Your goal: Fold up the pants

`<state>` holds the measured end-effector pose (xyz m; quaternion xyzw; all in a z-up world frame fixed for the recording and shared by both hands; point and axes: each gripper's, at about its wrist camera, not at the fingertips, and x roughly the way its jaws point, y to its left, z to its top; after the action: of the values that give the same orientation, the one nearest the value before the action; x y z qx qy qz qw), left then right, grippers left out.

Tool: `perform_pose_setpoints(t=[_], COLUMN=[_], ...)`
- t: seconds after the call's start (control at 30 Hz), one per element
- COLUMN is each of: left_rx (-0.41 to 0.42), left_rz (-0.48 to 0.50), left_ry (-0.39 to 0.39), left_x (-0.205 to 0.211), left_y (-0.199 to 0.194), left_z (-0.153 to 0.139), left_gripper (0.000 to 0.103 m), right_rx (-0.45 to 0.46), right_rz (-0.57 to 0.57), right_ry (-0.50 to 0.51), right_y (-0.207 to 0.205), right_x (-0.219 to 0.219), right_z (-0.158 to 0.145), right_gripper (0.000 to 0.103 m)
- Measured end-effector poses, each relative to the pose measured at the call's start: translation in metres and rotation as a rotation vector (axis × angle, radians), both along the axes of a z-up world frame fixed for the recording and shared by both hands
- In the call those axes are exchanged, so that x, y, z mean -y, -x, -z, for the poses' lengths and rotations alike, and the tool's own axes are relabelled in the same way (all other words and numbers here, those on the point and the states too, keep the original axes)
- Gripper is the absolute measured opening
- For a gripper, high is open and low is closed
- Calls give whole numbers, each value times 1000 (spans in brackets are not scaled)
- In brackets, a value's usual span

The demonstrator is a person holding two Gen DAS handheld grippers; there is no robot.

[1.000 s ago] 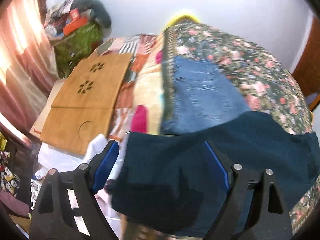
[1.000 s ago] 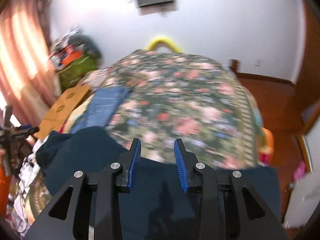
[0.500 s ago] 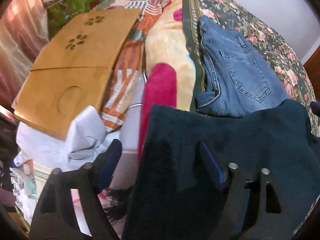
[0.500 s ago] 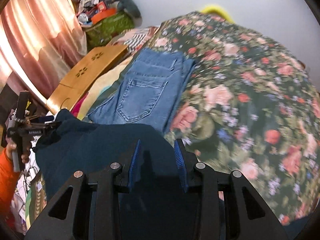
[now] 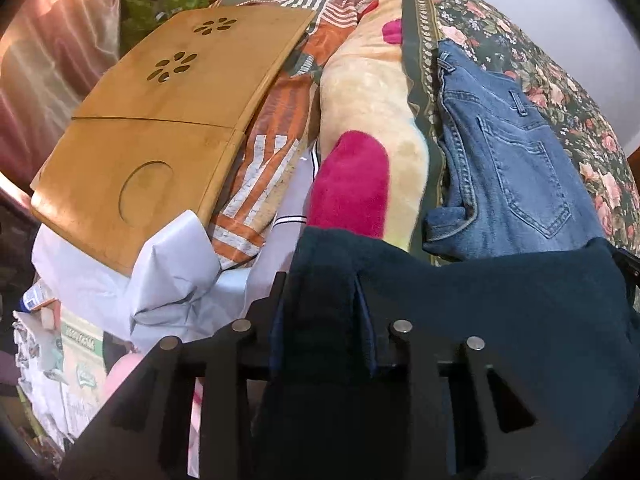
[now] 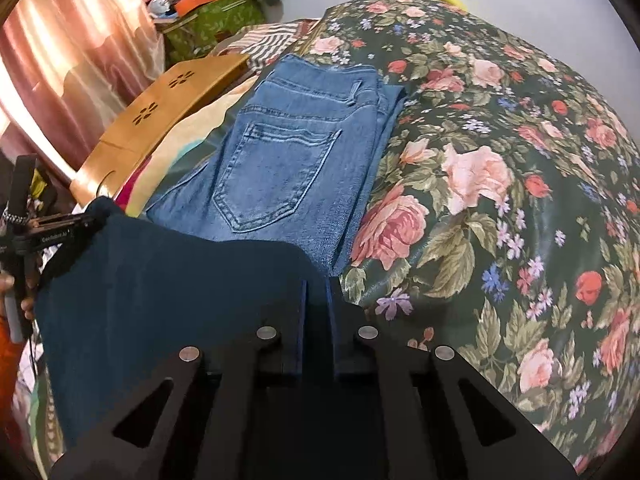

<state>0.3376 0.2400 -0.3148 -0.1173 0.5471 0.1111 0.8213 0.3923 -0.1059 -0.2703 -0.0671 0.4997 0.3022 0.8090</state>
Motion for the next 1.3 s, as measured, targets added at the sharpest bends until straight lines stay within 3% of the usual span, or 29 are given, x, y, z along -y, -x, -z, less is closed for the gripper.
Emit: perform_pose_setpoints(t=[0.07, 0.23, 0.37, 0.5, 0.77, 0.9, 0.97, 1.0, 1.07, 1.13, 1.2, 1.3], left_rx=[11, 102, 121, 80, 24, 26, 45, 47, 41, 20, 16, 36], left_rz=[18, 55, 67, 63, 38, 36, 37, 39, 31, 29, 25, 31], left_ry=[3, -43, -9, 42, 196, 235, 239, 226, 190, 156, 157, 135], left_x=[4, 15, 21, 32, 59, 68, 72, 73, 75, 75, 74, 77], left_y=[10, 56, 90, 115, 142, 136, 130, 125, 119, 112, 109, 112], left_z=[-14, -58, -73, -62, -28, -25, -28, -29, -27, -22, -18, -25], left_gripper=[42, 73, 75, 75, 75, 75, 75, 74, 60, 31, 22, 16], right_rx=[17, 103, 181, 213, 112, 49, 60, 69, 68, 73, 66, 61], right_rz=[18, -18, -26, -29, -41, -57, -76, -81, -84, -85, -93, -86], right_ry=[12, 12, 34, 27, 3, -15, -5, -3, -8, -18, -38, -34], right_y=[9, 54, 95, 134, 191, 199, 201, 201, 197, 194, 193, 194], right_x=[5, 35, 58, 76, 89, 93, 92, 91, 90, 88, 85, 81], right_z=[-13, -55, -81, -87, -47, -29, -25, -23, -20, -17, -15, -12], right_gripper=[11, 22, 27, 35, 35, 35, 35, 35, 35, 28, 15, 11])
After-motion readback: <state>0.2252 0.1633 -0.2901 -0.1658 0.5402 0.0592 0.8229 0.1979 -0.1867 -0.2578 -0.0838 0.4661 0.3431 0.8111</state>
